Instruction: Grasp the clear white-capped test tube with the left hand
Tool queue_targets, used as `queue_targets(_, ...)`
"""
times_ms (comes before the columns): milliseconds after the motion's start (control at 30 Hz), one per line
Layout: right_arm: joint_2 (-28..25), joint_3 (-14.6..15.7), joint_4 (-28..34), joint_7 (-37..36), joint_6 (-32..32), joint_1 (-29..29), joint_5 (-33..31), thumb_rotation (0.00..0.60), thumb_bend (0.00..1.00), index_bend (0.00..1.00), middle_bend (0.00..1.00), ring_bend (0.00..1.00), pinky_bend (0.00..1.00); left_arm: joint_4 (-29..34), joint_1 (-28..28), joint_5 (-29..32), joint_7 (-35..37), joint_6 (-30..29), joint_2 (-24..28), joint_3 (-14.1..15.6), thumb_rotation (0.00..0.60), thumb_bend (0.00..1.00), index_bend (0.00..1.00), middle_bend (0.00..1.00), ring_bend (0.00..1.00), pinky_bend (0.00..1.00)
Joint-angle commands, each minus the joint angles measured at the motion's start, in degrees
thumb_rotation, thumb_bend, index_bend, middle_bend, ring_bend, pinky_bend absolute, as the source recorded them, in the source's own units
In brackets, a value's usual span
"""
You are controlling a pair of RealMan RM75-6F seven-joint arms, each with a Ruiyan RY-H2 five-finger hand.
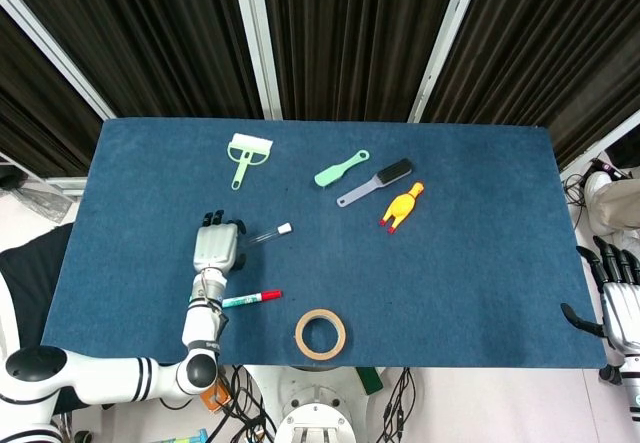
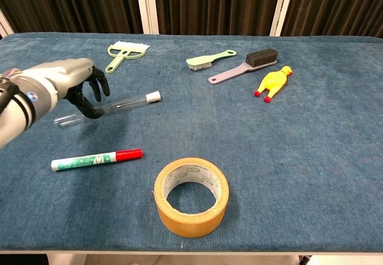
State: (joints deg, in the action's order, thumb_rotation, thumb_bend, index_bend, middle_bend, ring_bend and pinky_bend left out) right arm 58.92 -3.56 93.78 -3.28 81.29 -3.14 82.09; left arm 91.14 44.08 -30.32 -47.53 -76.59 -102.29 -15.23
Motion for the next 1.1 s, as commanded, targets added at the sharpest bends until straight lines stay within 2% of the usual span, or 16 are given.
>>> queue_targets(33,-0.03,-0.01,-0.01,-0.05,0.02,0.01,0.00,0.600,0.36,0.19,0.01,0.00,0.00,-0.92,0.35,0.65,-0.62,0.37,-0.91,-0.11,0.600,0.30,0.35,0.37,0.08,0.08)
queue_targets(533,-0.10,-0.06,-0.09,-0.30,-0.29,-0.13,-0.22,0.600,0.36,0.19,0.01,0.00,0.00,-5.98,1.08,0.34,-0.75,2.21,-4.40,-0.58,0.600,0.35,0.38,0.41,0.11,0.08)
queue_targets(867,-0.12,-0.08,-0.01,-0.25,-0.40,-0.17,-0.37,0.600,0.36,0.20,0.01,0.00,0.00,-6.71,0.40,0.44,-0.02,3.57,-4.25,-0.91,0.600,0.37,0.41,0.45,0.14,0.09)
queue_targets(1100,-0.11,-0.13,0.05,-0.26,-0.52,-0.22,-0.55,0.600,0.36,0.20,0.01,0.00,0.00,-7.47,-0.18,-2.64,1.75,3.97,-4.06,-0.02,0.600,0.39,0.44,0.48,0.15,0.08)
